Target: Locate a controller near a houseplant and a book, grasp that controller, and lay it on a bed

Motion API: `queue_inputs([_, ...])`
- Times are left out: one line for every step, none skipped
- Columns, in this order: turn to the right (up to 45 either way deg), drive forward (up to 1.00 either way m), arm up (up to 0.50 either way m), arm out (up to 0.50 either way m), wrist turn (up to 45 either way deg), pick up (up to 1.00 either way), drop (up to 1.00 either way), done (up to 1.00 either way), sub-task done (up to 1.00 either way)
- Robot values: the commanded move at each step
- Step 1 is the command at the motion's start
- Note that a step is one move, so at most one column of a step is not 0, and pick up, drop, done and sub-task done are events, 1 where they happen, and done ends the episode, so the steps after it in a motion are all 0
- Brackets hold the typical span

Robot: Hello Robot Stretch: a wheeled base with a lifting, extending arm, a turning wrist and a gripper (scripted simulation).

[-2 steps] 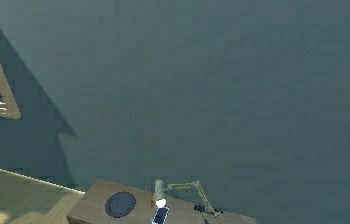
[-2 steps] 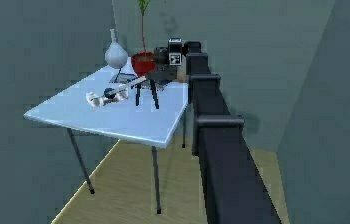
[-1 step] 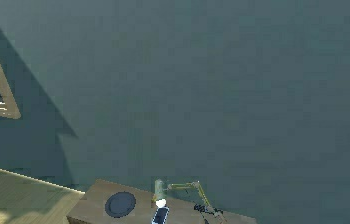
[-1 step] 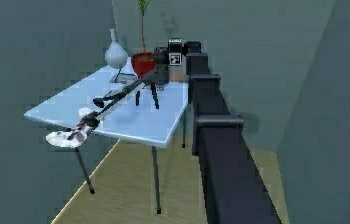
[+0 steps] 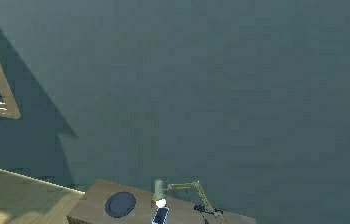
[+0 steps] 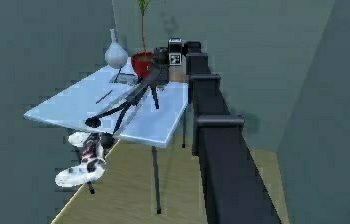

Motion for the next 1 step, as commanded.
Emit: queue_inputs([0.0, 0.0, 0.0, -0.42, 0.0, 0.0, 0.0, 0.0, 0.0])
